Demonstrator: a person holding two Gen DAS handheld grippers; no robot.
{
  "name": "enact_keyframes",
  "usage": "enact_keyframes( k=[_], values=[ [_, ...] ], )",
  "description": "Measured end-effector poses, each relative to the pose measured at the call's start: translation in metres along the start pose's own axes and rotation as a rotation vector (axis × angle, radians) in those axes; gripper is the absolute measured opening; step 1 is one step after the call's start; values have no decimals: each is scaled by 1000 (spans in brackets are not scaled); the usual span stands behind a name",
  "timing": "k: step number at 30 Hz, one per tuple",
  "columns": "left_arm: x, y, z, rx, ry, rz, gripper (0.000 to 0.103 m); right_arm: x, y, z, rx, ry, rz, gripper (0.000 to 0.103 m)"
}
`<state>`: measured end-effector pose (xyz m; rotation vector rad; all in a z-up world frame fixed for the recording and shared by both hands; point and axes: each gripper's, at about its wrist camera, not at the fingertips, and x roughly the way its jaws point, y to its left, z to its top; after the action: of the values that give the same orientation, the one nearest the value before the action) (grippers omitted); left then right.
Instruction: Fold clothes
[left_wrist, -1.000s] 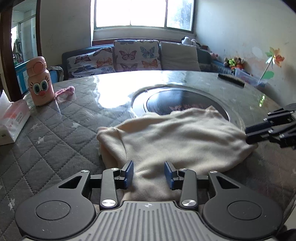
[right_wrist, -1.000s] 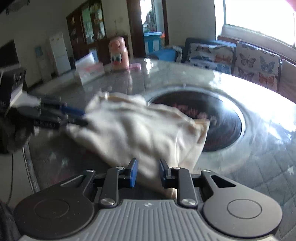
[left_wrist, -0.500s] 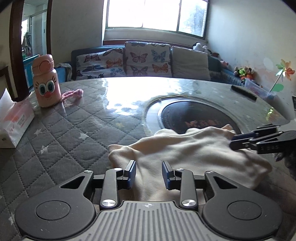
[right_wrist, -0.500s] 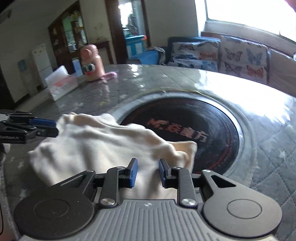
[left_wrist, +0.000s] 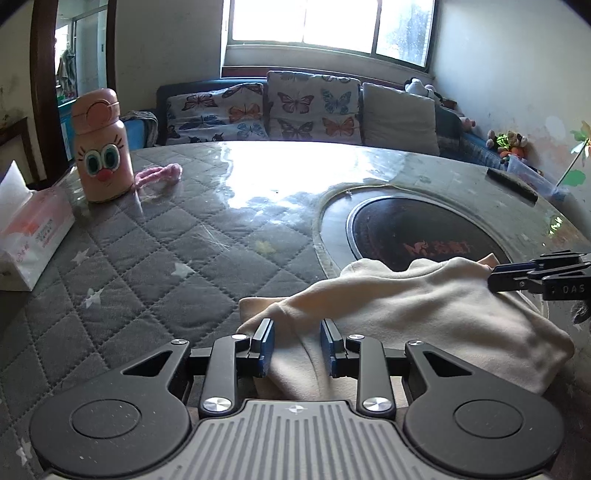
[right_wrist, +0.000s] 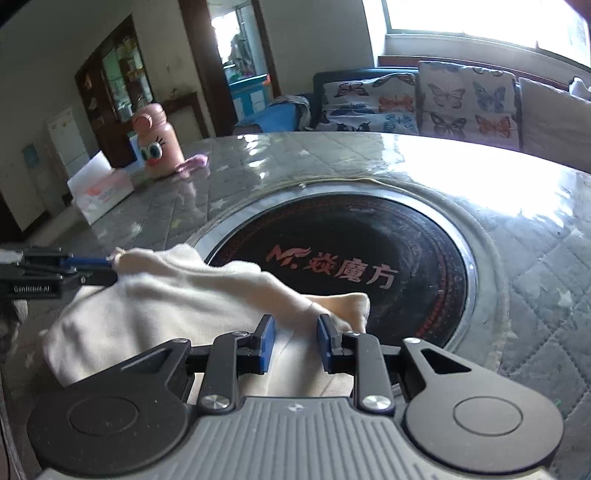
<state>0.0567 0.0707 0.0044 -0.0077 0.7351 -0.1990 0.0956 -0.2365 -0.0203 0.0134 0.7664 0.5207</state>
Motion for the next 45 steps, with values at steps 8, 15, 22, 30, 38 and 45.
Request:
enact_keyframes(
  k=[8, 15, 22, 30, 38, 45],
  values=[
    [-28, 3, -9, -52, -26, 13, 36, -17, -12, -5, 49, -12, -46, 38],
    [-36, 12, -20, -141, 7, 13, 43, -14, -18, -14, 102, 11, -32, 38],
    [-25, 12, -22, -186, 53, -8, 42, -10, -12, -16, 106, 11, -31, 35],
    [-19, 12, -22, -227, 81, -48, 32, -8, -10, -12, 120, 18, -29, 14],
    [-34, 11, -15, -238, 13, -56, 15, -20, 2, 0, 102, -38, -17, 10],
    [-65, 24, 6, -222, -97, -19, 14, -26, 31, 39, 10, -112, 18, 9]
  ],
)
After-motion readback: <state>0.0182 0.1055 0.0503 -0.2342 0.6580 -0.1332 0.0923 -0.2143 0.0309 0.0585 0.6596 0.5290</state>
